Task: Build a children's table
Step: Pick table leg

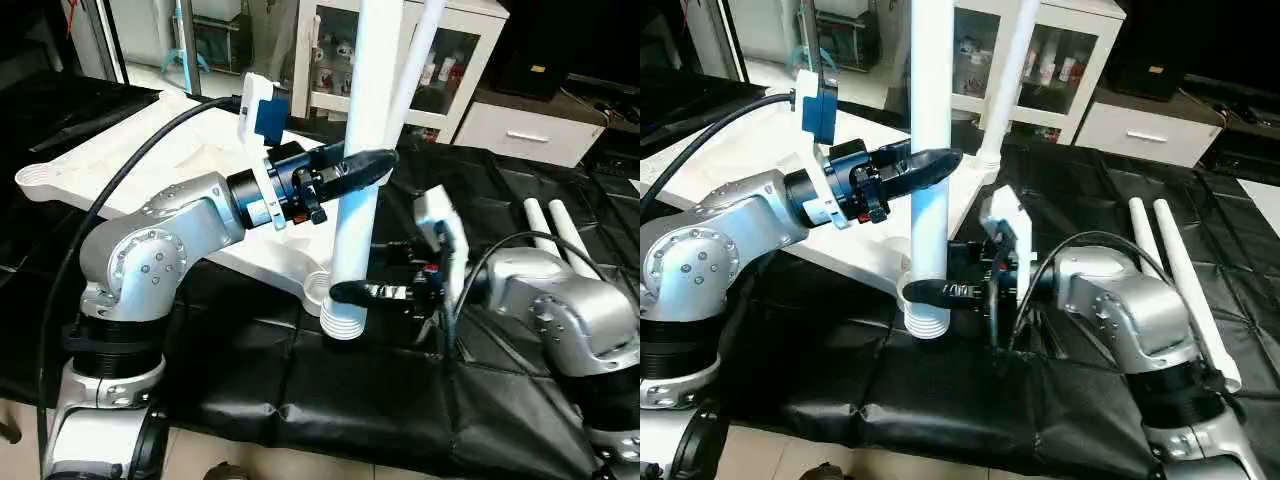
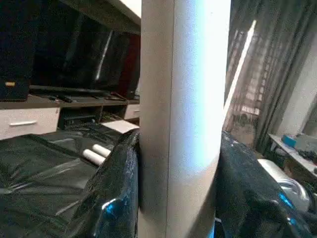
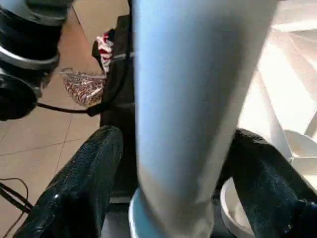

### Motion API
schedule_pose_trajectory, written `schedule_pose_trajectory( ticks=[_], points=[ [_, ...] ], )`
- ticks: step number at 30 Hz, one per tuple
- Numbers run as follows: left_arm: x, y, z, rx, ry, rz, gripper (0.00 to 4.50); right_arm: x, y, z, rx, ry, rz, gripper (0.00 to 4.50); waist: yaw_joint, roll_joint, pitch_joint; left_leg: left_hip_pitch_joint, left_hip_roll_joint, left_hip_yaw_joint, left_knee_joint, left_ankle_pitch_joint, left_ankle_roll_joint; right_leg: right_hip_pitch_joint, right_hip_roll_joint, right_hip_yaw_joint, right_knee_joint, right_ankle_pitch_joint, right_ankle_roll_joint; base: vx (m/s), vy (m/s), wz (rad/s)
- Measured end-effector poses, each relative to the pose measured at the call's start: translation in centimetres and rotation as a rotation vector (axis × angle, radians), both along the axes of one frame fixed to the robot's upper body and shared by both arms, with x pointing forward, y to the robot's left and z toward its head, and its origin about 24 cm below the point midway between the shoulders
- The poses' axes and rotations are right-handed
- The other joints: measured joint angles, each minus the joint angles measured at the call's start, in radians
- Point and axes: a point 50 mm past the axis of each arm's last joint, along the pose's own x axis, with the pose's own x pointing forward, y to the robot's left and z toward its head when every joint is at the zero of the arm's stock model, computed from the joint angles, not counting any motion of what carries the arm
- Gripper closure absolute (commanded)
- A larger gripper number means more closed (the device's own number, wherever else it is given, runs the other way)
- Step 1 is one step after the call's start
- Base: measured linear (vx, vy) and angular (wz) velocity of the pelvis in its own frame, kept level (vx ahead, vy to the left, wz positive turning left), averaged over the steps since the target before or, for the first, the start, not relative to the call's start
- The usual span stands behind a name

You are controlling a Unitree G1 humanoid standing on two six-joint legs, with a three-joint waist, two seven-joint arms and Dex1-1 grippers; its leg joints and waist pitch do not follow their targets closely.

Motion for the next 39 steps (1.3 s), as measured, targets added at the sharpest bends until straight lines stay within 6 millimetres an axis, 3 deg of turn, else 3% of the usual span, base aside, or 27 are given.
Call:
schedule_pose_trajectory(
  ticks=[17,30,39],
  points=[
    [-0.36,-0.14,-0.01,0.02,-0.018,-0.043,2.75,0.2,0.5,-0.08,0.008,0.009,0.037,1.07,-0.001,-0.001,-0.001,0.0,0.0,0.0,0.0,0.0,0.0,0.0,0.0,0.0,0.0,0.0,0.0,0.0,0.0,0.0],
    [-0.42,-0.15,0.03,0.017,-0.022,-0.055,2.75,0.05,0.59,-0.07,0.017,0.014,0.065,2.28,-0.001,-0.001,-0.001,0.0,0.0,0.0,0.0,0.0,0.0,0.0,0.0,0.0,0.001,0.0,-0.001,0.0,0.0,0.0],
    [-0.49,-0.32,-0.1,0.01,-0.017,-0.063,2.75,-0.05,0.56,-0.12,0.014,0.017,0.08,2.63,-0.001,-0.001,-0.001,0.0,0.0,0.0,0.0,0.0,0.0,0.0,0.0,0.0,0.001,0.0,-0.001,0.0,0.0,0.0]
  ],
)
